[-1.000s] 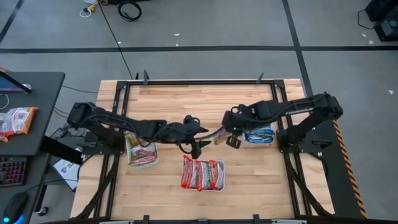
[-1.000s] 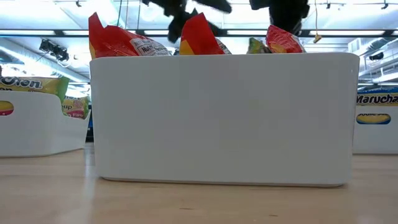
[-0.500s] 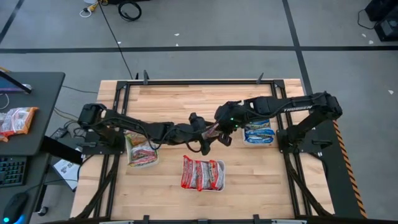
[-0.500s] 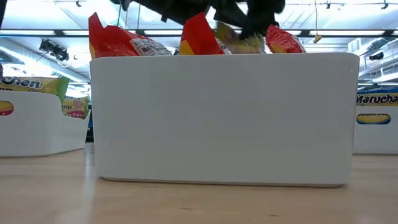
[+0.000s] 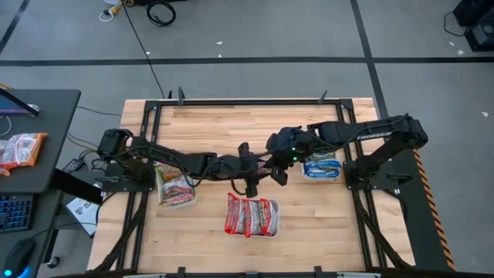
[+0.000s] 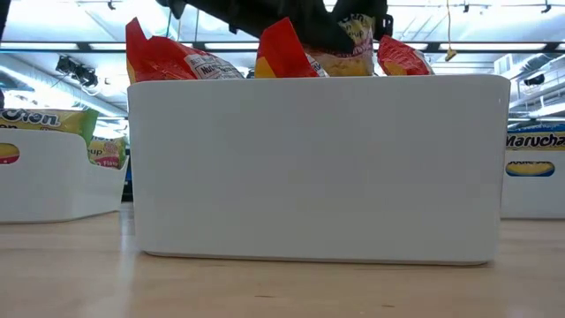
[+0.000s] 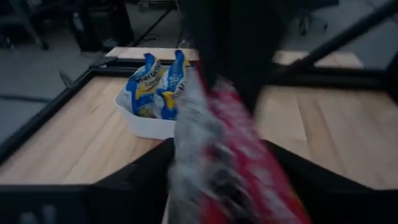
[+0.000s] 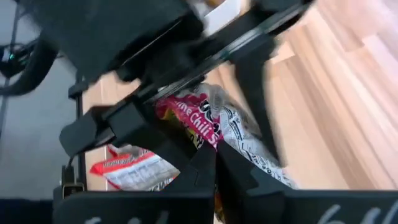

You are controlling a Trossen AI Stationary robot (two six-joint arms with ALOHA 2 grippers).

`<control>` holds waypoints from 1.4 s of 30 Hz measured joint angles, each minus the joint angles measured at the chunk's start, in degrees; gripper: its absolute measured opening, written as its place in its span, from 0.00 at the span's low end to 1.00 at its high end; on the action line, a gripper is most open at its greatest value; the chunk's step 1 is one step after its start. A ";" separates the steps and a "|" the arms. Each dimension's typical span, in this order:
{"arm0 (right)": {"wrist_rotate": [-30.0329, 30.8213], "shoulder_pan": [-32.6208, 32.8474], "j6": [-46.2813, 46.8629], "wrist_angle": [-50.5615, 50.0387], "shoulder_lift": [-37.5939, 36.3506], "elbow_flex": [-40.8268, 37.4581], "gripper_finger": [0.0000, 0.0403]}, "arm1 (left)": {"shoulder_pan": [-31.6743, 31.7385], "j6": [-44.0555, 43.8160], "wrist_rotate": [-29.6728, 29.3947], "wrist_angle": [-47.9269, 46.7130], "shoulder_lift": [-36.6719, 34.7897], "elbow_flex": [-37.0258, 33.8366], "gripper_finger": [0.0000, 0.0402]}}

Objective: Sort Maruchan noodles
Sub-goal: Put the green noodle pack into the left white bin

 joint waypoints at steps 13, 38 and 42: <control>0.69 -0.63 2.20 0.96 -5.45 0.02 0.20 | -0.59 6.10 0.84 -29.37 -8.09 5.28 0.35; 17.15 8.27 12.35 -0.57 -11.62 0.04 0.24 | -12.56 -23.37 1.32 -89.71 -40.54 -8.47 0.37; 15.76 8.58 13.01 -0.47 -11.34 0.04 0.24 | -13.77 -27.28 1.75 -87.69 -43.36 -16.04 0.37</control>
